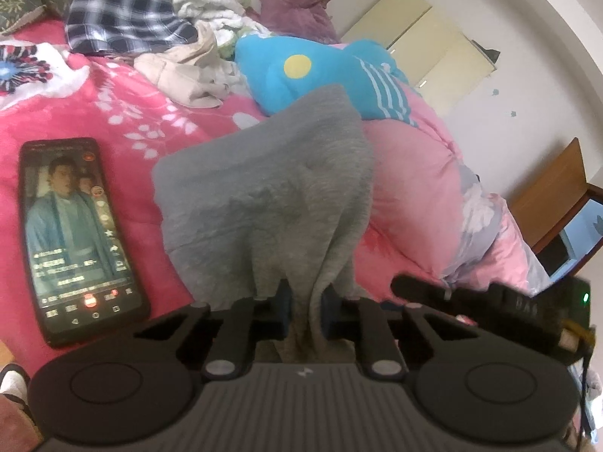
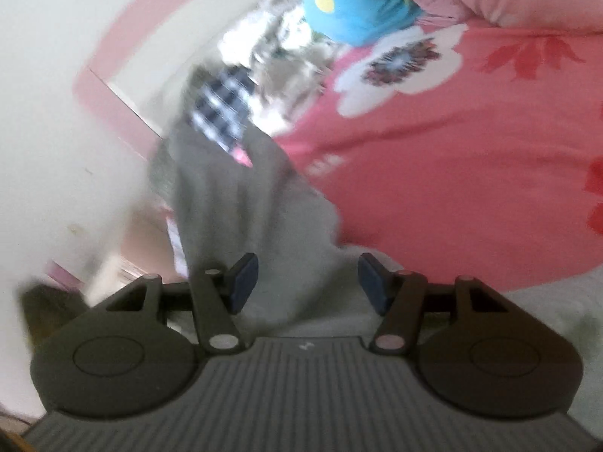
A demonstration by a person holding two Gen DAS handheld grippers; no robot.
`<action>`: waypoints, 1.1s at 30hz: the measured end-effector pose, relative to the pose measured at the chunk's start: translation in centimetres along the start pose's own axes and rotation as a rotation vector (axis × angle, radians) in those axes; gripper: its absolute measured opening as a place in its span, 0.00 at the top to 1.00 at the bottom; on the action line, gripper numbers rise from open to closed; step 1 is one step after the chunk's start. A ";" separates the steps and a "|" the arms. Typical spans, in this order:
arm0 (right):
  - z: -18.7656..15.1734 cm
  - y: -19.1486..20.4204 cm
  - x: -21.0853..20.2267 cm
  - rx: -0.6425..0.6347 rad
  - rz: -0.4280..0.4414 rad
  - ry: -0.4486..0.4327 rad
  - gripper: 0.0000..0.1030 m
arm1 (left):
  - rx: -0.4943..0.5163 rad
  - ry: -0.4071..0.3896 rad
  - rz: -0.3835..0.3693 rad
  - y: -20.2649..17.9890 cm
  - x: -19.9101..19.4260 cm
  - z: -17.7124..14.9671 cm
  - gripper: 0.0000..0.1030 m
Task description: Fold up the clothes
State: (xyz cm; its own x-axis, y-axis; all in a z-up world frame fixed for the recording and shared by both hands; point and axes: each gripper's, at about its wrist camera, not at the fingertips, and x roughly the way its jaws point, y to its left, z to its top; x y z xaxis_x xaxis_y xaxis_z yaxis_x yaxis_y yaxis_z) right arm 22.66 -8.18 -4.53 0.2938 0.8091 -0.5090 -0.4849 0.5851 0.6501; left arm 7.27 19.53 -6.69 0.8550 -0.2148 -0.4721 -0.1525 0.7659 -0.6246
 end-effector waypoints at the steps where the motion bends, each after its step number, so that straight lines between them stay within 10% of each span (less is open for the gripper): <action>1: 0.5 0.3 0.0 0.009 0.022 -0.004 0.43 | 0.000 -0.002 0.003 0.0 -0.2 0.0 0.85; 10: 1.5 3.1 5.1 -0.172 -0.124 0.139 0.43 | -0.010 -0.010 0.017 0.4 -1.0 0.0 0.86; 21: 5.6 -0.2 10.3 -0.001 -0.130 0.221 0.36 | 0.029 -0.022 0.011 0.3 -0.5 -0.1 0.86; 26: 5.6 -0.2 11.5 -0.032 -0.123 0.218 0.80 | 0.067 -0.043 -0.005 -0.1 -0.1 0.3 0.87; 33: 9.6 1.6 8.2 -0.143 -0.164 0.040 0.87 | 0.062 -0.108 -0.055 -1.6 2.5 3.5 0.87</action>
State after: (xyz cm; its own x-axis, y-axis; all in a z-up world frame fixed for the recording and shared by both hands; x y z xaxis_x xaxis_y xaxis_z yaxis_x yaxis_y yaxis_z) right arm 32.20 -0.03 -2.27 0.3468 0.6989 -0.6255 -0.5460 0.6927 0.4713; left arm 11.34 19.87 -4.67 0.9103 -0.1933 -0.3660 -0.0759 0.7913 -0.6067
